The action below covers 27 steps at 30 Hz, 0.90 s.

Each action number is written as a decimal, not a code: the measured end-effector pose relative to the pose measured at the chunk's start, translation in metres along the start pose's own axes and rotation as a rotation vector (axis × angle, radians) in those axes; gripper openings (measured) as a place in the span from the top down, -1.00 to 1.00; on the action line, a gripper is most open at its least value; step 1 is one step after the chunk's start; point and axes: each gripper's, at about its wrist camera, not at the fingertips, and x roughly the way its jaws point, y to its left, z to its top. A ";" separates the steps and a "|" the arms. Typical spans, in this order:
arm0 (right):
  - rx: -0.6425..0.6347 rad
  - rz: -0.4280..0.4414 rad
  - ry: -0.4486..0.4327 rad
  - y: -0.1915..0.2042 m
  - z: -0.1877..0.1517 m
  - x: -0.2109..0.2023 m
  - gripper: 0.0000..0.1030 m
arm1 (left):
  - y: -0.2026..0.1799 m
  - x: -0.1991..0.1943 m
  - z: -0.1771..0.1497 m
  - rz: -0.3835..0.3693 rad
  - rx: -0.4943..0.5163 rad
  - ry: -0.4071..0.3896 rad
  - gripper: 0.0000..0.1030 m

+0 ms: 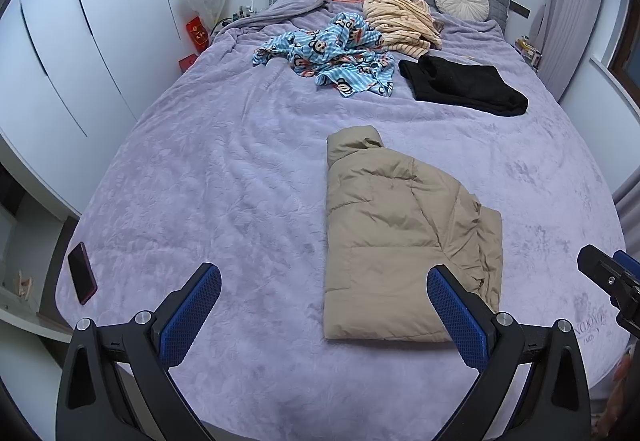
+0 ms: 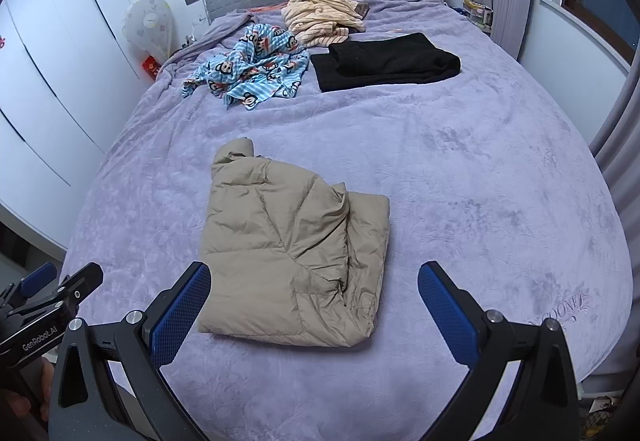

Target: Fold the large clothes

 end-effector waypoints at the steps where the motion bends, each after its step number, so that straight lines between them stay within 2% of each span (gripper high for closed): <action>1: 0.000 -0.001 0.000 0.000 0.000 0.000 -1.00 | 0.000 0.000 0.000 0.001 -0.001 -0.001 -1.00; 27: 0.000 -0.003 -0.002 0.001 0.000 -0.001 -1.00 | 0.005 -0.003 -0.005 0.012 -0.006 -0.008 -1.00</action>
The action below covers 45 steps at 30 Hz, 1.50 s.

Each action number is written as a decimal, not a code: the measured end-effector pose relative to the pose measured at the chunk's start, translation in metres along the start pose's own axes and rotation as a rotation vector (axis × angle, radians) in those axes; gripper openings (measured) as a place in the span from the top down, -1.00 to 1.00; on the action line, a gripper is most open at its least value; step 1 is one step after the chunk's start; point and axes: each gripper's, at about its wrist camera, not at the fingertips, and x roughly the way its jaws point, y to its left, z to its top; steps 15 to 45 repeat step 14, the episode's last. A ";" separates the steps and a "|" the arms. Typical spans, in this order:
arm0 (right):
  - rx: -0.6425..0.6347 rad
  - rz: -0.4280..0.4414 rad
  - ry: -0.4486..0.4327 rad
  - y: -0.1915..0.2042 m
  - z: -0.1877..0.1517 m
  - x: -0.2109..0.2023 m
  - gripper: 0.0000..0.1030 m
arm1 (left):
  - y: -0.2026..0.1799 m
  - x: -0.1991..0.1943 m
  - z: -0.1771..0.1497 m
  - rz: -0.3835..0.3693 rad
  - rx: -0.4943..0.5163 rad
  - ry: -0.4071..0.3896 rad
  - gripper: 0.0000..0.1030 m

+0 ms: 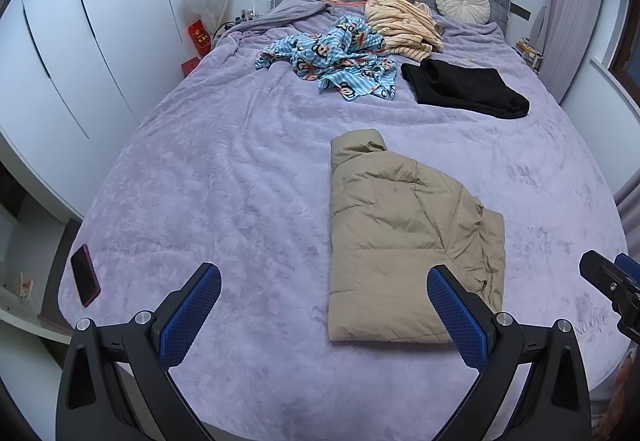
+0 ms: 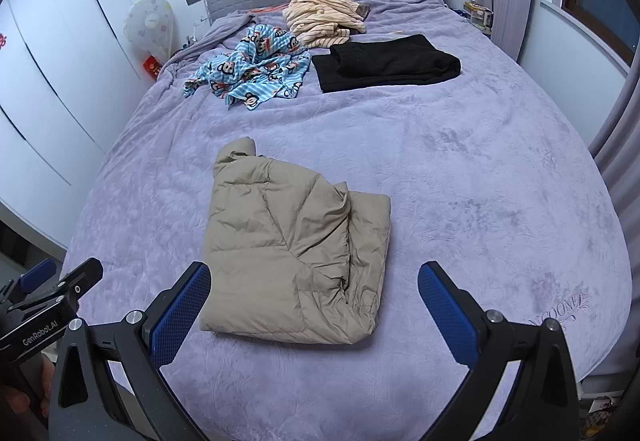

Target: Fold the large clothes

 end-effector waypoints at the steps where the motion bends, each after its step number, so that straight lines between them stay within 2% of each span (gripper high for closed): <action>1: 0.001 0.001 0.000 0.000 0.000 0.000 -1.00 | 0.001 0.000 0.000 0.001 0.000 0.000 -1.00; 12: -0.002 -0.003 0.003 -0.001 0.001 -0.002 -1.00 | -0.001 -0.004 0.002 -0.005 0.006 -0.022 -1.00; 45: 0.000 -0.002 0.002 0.000 0.000 -0.001 -1.00 | -0.002 -0.005 0.002 -0.007 0.006 -0.021 -1.00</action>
